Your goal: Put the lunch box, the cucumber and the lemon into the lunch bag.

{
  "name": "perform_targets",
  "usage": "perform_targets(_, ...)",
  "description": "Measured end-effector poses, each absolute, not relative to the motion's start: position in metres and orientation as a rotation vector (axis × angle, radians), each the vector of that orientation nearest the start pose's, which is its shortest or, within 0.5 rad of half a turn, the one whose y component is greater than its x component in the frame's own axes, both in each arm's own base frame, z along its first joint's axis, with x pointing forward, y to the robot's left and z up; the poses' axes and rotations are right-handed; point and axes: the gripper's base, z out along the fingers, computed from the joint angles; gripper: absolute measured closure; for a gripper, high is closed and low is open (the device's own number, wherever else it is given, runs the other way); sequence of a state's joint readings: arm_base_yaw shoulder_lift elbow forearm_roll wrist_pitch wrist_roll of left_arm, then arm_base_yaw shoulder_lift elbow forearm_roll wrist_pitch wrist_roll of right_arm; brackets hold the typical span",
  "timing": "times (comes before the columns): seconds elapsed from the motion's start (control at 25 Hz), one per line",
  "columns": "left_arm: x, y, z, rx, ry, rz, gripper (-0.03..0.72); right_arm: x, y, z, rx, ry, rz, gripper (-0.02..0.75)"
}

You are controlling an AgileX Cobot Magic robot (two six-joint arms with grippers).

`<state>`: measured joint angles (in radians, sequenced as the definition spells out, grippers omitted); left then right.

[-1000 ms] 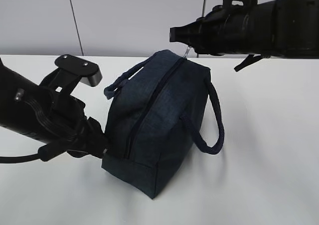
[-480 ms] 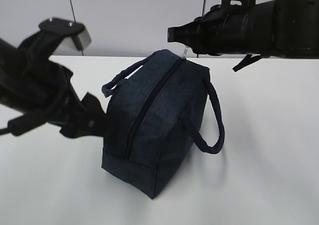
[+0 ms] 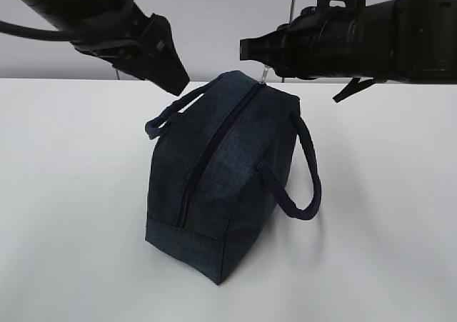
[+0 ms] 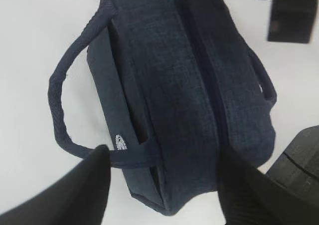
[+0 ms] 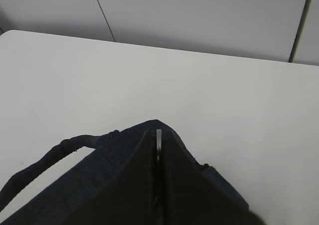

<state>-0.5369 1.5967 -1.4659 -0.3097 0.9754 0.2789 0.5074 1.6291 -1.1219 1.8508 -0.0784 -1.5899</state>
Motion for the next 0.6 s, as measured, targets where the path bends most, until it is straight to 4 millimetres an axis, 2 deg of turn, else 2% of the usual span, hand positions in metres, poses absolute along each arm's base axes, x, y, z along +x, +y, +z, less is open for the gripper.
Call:
perform_targets(0.32, 0.323, -0.217, 0.314, 0.931, 2.502, -0.490, 0.236, 0.331, 0.176, 0.282, -0.201, 2.026, 0.412, 0.738)
perform_targets(0.6, 0.334, -0.225, 0.297, 0.931, 2.539, -0.507, 0.237, 0.331, 0.176, 0.282, -0.202, 2.026, 0.412, 0.738)
